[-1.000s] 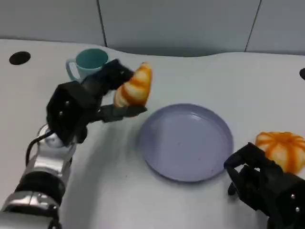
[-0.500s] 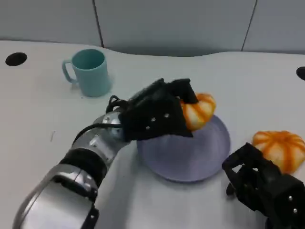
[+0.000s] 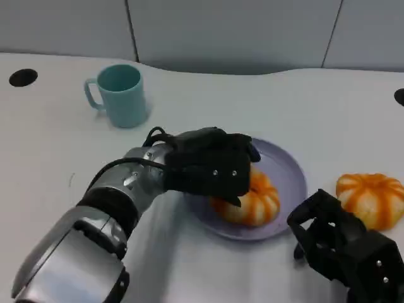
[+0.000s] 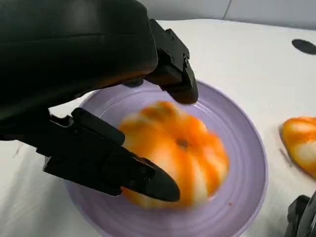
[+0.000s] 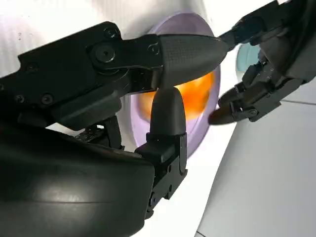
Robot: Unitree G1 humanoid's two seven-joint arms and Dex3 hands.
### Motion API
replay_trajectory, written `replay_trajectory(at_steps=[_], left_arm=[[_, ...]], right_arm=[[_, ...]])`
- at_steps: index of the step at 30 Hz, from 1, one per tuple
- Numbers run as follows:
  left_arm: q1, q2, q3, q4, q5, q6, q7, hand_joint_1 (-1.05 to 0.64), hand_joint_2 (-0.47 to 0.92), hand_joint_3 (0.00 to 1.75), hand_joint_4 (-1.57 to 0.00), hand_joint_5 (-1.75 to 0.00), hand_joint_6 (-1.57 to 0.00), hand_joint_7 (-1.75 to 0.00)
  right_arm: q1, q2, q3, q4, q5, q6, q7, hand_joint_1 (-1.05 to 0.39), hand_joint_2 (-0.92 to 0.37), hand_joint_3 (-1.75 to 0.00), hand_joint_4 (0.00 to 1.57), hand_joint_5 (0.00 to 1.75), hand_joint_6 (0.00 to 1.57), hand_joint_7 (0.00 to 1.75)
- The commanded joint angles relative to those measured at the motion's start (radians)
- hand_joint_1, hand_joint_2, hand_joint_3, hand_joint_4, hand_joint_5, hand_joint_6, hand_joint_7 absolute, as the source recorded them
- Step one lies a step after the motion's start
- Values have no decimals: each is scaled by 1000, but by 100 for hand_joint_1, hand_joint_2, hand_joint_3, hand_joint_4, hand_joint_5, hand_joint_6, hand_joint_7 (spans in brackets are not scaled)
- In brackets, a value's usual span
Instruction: Grasp the bread from the table and place it into the plate.
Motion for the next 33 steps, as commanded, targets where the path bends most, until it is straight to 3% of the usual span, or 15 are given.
replay_trajectory(at_steps=[1,7,11,15,18,26,31,33], left_arm=[[-48,5,10,3,-18,-11,-65,-92,92,15,0,-16,-14,-8],[-57,21,6,-3,-11,-27,-44,-97,92,21,0,-1,-9,-5],[-49,50,72,-18,-78,-67,-69,-98,92,23,0,0,-9,-6],[-10,85,170,-50,-195,-119,-139,-98,92,26,-3,-1,-9,-6],[62,102,299,-94,-369,-150,-273,-95,92,24,-7,-4,-13,-7],[302,150,560,-316,-765,-49,-569,-89,92,28,-25,-14,-21,-7],[465,165,638,-527,-917,78,-634,-87,92,27,-33,-19,-27,-7],[576,162,674,-640,-981,147,-613,-79,92,22,-44,-26,-37,-10]], right_arm=[[5,-5,-7,-11,6,12,-2,-28,-92,-43,57,175,36,175],[1,-5,-12,12,10,-18,-5,-28,-92,-43,57,175,37,175],[-2,-5,-13,3,5,3,-9,-28,-92,-43,56,175,37,175],[-12,-11,-14,28,-1,-34,-14,-29,-92,-42,59,175,37,175],[-15,-14,-17,32,0,-31,-15,-30,-92,-42,59,175,37,175],[-10,-18,-22,19,-1,-9,-21,-27,-92,-43,56,175,35,175],[-11,-21,-34,28,4,-26,-27,-26,-92,-42,57,175,36,175],[-9,-27,-43,25,5,-26,-26,-26,-92,-42,58,175,37,175]])
